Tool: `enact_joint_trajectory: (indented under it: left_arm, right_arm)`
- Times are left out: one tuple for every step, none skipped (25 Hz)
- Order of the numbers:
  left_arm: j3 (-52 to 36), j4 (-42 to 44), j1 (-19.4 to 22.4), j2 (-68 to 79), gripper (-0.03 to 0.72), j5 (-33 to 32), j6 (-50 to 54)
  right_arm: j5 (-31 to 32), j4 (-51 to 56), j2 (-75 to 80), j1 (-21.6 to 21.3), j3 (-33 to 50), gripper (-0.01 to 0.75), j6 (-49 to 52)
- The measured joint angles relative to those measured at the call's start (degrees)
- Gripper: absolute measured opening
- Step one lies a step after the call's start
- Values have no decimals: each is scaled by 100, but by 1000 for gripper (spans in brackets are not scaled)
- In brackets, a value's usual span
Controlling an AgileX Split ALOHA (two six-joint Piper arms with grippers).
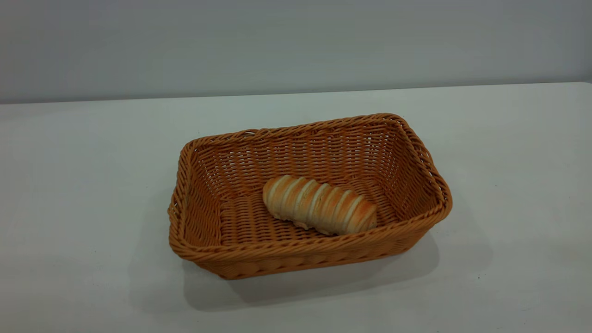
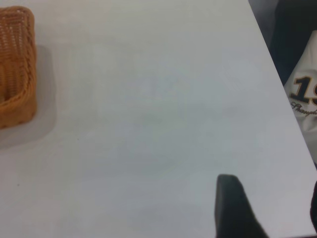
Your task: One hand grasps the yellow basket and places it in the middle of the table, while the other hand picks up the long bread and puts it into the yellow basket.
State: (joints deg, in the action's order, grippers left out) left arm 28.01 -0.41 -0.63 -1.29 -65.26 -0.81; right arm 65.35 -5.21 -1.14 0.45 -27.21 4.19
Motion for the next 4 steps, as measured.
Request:
enact_joint_trajectory:
  left_arm:
    - [0,0,0,0,536,0,0]
    - [0,0,0,0,536,0,0]
    - [0,0,0,0,536,0,0]
    - [0,0,0,0,536,0,0]
  right_arm:
    - [0,0,0,0,0,413,0]
    - [0,0,0,0,0,413,0]
    - [0,0,0,0,0,413,0]
    - [0,0,0,0,0,413,0]
